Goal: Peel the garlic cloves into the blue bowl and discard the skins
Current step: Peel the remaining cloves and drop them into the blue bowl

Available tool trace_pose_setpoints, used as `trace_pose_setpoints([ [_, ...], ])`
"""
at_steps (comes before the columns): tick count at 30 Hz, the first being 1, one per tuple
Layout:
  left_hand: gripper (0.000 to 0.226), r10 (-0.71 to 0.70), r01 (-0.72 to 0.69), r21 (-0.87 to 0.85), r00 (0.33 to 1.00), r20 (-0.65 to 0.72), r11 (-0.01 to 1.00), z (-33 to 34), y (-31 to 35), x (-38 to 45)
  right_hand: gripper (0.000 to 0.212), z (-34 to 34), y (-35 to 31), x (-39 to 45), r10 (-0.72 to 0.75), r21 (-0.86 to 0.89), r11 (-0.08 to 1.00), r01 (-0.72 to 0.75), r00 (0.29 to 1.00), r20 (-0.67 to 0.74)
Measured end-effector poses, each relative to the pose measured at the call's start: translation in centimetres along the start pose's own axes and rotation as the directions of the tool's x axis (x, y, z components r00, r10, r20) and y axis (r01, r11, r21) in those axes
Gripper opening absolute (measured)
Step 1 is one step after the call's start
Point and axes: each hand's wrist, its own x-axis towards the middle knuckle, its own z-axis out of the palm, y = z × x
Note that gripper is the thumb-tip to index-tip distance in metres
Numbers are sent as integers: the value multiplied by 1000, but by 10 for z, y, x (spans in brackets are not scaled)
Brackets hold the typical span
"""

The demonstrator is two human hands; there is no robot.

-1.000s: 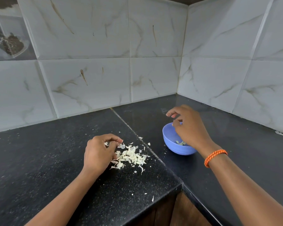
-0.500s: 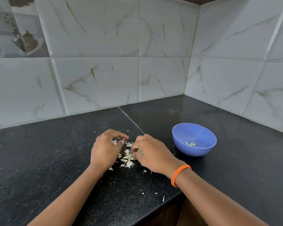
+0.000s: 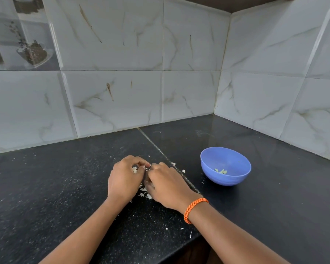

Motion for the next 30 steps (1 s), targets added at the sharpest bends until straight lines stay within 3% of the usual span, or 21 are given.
trace_pose_setpoints([
  [4,29,19,-20,-24,999,-41,1000,-1,3,-3,22,0,-1,5,-11,-14,1000,11,1000,2],
  [11,33,98,-100,-21,991,-88,995,-1,11,-9,10,-15,27,0,260,366,915,-171,943,-208],
  [15,28,133,-134,-45,990,-35,990,1,13,-11,12,-19,43,-12,338,600,784,-159,920,-197],
  [18,16,185,-170,-139,978,96,976,3,15,-14,13,-21,49,-20,362,723,680,-124,914,-183],
  [21,2,201,-161,-206,961,190,965,6,18,-16,13,-21,50,-27,350,760,645,-81,915,-200],
  [25,8,175,-98,-315,958,226,944,5,21,-16,9,-18,50,-32,362,787,614,-60,907,-214],
  [27,10,157,-81,-326,964,216,942,5,22,-16,1,-14,52,-34,358,796,603,-53,909,-211],
  [30,14,121,-81,-282,985,126,956,6,17,-13,18,-7,55,-34,379,770,633,-78,898,-221],
])
